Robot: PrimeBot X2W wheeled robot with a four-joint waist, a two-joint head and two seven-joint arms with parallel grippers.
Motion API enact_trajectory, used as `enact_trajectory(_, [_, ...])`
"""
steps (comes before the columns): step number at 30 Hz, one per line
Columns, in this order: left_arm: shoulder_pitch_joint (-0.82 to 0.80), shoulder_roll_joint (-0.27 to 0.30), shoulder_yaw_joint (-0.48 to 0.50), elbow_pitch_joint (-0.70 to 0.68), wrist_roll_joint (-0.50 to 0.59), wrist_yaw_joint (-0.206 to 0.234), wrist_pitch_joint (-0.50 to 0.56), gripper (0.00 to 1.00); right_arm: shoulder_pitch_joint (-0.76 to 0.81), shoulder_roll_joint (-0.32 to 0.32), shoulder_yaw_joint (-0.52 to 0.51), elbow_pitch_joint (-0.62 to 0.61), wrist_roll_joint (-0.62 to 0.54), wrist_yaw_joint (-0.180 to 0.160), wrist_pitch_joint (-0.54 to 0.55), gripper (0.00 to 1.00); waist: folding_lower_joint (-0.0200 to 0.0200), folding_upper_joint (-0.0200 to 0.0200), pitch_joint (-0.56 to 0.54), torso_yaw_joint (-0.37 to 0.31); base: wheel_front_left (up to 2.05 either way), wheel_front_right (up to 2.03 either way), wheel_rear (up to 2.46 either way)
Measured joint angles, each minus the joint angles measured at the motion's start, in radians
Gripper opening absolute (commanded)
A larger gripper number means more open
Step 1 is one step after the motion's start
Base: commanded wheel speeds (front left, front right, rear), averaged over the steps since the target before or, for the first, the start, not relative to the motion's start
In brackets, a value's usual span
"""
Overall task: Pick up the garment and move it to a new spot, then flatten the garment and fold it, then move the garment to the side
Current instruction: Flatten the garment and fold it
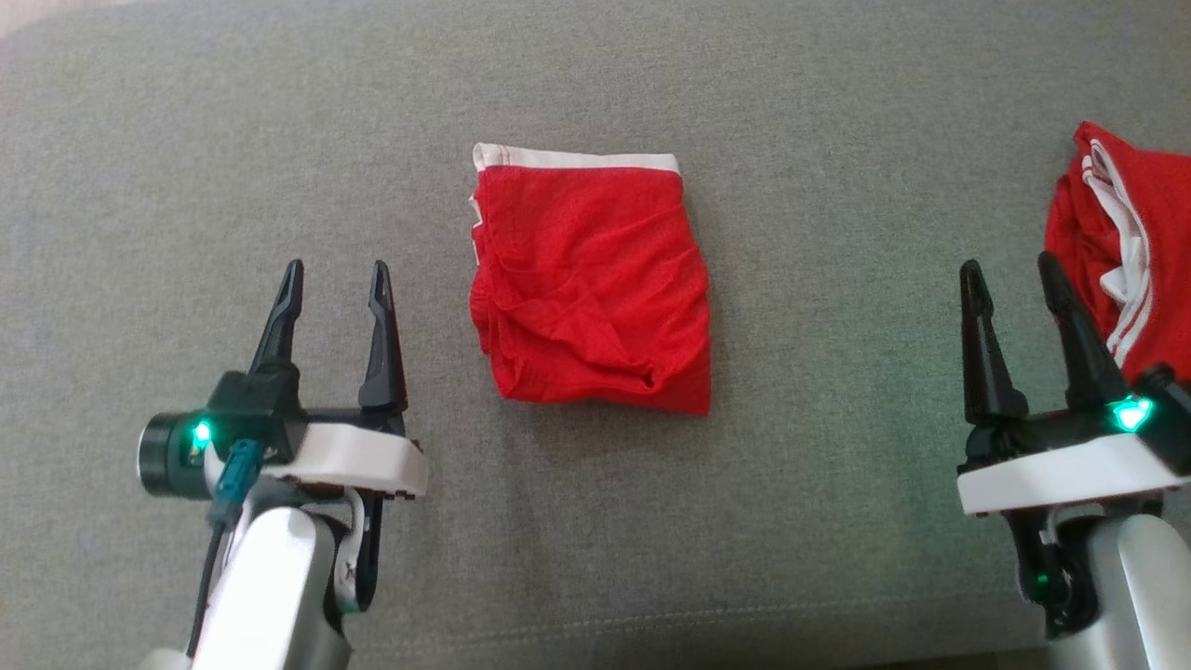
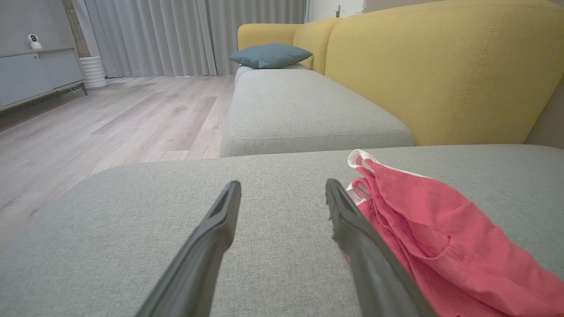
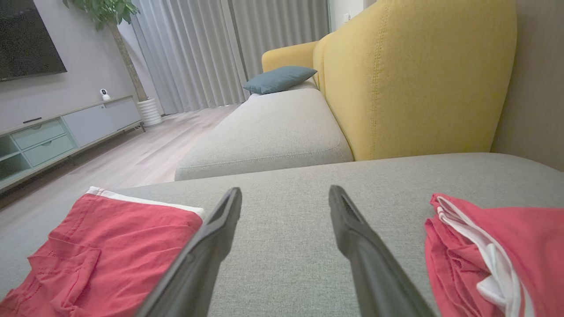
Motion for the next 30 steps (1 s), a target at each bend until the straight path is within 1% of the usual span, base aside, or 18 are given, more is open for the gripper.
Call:
enact_trajectory(4, [0.000, 0.000, -0.001, 0.000, 0.000, 0.007, 0.001, 1.00, 0.003, 0.006, -0.005, -0.015, 0.000, 0.000, 0.013, 1.00, 0.0000, 0.0000, 0.000, 0.005, 0.00, 0.00, 0.00])
enact_trajectory(12, [0.000, 0.001, -0.005, 0.000, 0.000, 0.007, 0.001, 1.00, 0.003, 0.009, -0.005, -0.025, -0.008, 0.000, 0.041, 1.00, 0.0000, 0.0000, 0.001, 0.015, 0.00, 0.00, 0.00])
enact_trajectory(13, [0.000, 0.001, -0.007, 0.000, 0.000, 0.007, 0.001, 1.00, 0.001, 0.006, 0.003, -0.025, -0.008, 0.000, 0.046, 0.98, 0.0000, 0.0000, 0.003, 0.016, 0.00, 0.00, 0.00])
enact_trajectory(14, [0.000, 0.001, -0.008, 0.000, 0.000, 0.007, 0.001, 1.00, -0.003, 0.002, 0.016, -0.022, -0.008, 0.000, 0.058, 0.23, 0.0000, 0.0000, 0.006, 0.018, 0.00, 0.00, 0.00])
enact_trajectory(15, [-0.001, 0.001, -0.008, -0.001, 0.000, 0.007, 0.001, 1.00, -0.012, -0.006, 0.035, -0.011, -0.008, 0.000, 0.070, 0.00, 0.0000, 0.0000, 0.010, 0.019, 0.00, 0.00, 0.00])
enact_trajectory(18, [-0.003, 0.000, -0.018, 0.000, 0.000, 0.007, 0.001, 1.00, -0.077, -0.022, 0.112, 0.041, -0.002, 0.000, 0.098, 0.00, 0.0000, 0.0000, 0.021, 0.028, 0.00, 0.00, 0.00])
enact_trajectory(25, [-0.024, -0.007, -0.032, 0.010, 0.000, 0.007, 0.001, 1.00, -0.275, -0.028, 0.386, 0.231, 0.064, 0.000, 0.111, 0.00, 0.0000, 0.0000, 0.046, 0.071, 0.00, 0.00, 0.00])
enact_trajectory(26, [-0.024, -0.007, -0.032, 0.010, 0.000, 0.007, 0.001, 1.00, -0.275, -0.028, 0.386, 0.231, 0.064, 0.000, 0.111, 0.00, 0.0000, 0.0000, 0.046, 0.071, 0.00, 0.00, 0.00])
enact_trajectory(30, [-0.041, -0.018, -0.033, 0.012, 0.000, 0.007, 0.001, 1.00, -0.350, -0.016, 0.487, 0.367, 0.110, 0.000, 0.106, 0.00, 0.0000, 0.0000, 0.058, 0.098, 0.00, 0.00, 0.00])
